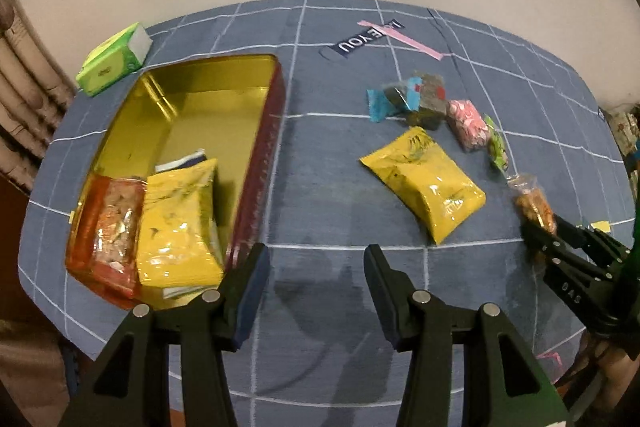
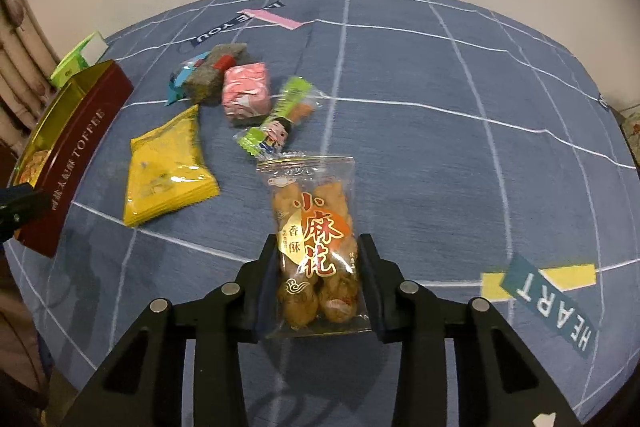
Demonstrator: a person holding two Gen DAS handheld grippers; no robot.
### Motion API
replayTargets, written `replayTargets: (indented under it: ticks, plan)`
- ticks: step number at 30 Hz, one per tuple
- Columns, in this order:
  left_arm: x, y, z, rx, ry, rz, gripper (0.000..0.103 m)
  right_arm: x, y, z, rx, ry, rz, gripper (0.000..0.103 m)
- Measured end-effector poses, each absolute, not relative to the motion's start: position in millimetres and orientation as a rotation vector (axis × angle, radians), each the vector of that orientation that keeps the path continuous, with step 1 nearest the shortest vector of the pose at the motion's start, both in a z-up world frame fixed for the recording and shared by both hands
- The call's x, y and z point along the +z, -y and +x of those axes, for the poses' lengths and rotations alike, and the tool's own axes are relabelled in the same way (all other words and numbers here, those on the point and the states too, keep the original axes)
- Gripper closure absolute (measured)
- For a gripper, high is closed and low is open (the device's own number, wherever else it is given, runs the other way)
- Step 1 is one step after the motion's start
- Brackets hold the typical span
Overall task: Organize snacks
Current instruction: 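Grasp the clear twisted-snack bag on the table with the right tool, then grasp the second yellow WANTYUAN pack with left tool while right holds twisted-snack bag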
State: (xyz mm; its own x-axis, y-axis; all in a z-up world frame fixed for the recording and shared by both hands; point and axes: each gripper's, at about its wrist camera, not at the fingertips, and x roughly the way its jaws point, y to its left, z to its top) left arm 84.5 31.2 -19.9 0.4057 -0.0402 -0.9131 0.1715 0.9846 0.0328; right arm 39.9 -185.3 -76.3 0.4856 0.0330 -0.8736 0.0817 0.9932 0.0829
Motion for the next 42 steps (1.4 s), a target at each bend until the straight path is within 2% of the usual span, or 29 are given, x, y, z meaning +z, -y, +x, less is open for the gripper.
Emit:
replayTargets:
  ticks: [19,20,22,42]
  plan:
    - [-33,1,103,-0.176,-1.221,0.077,0.053,-81,268,65,-0.229,-0.898,0.132,0.068]
    - [-34,3,105,-0.183,-1.232,0.065,0.052,-81,270,65,-0.23,-0.893,0.13,0.068]
    - [-34,6,108,-0.194,-1.239,0.042,0.04,-82,270,67,-0.229,-0.883,0.126,0.068]
    - [-54,54,163,-0.098,-1.35,-0.187,0.038,-83,269,66,-0.221,-0.881,0.129,0.064]
